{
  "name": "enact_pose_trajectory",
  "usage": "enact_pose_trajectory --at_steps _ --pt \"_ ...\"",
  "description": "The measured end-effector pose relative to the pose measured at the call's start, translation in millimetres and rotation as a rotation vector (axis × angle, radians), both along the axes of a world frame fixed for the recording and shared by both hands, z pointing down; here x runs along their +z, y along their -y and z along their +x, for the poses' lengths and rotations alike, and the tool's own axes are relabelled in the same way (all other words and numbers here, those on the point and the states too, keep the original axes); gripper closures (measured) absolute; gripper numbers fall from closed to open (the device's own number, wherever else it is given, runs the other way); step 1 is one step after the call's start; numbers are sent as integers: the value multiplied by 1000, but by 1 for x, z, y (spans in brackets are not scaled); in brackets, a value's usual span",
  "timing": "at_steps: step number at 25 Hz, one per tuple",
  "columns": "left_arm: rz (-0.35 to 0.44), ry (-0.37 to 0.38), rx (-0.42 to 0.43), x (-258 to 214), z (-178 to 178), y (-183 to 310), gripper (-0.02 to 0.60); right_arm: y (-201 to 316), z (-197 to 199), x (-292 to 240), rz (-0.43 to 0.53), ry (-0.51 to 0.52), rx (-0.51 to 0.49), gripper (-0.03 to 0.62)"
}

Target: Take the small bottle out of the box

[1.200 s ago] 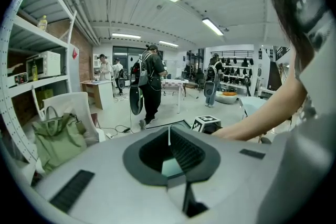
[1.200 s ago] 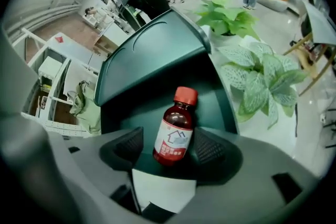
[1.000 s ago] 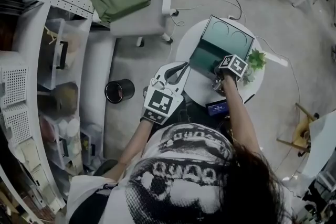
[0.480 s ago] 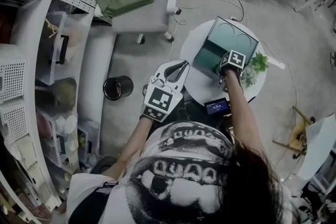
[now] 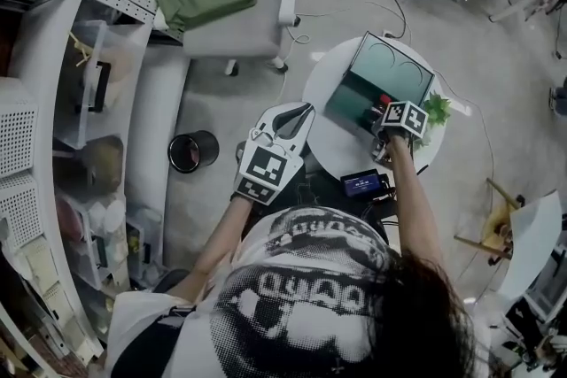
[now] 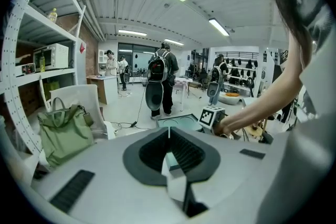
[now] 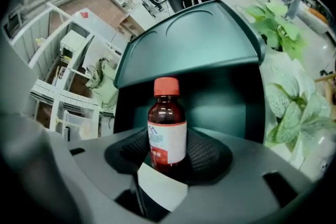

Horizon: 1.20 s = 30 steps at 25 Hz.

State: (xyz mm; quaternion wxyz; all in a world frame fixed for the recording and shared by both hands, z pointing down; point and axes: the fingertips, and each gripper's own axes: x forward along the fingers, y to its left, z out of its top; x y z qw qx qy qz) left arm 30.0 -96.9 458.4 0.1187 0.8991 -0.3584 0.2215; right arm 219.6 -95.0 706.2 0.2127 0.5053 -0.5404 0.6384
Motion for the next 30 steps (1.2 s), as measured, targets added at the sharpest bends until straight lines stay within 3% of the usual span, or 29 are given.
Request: enact_pose_trajectory --at_steps 8,17,23,30 --pt "-6 -7 61 3 -6 4 563 5 -25 -52 202 114 18 373" --pt "-10 -17 189 7 -14 6 565 -3 -56 -124 413 117 33 373" --pt "8 -22 279 6 -27 8 563 -9 -87 -161 517 107 70 373" --pt "22 -22 327 8 -44 6 565 -25 -111 -188 585 116 103 373"
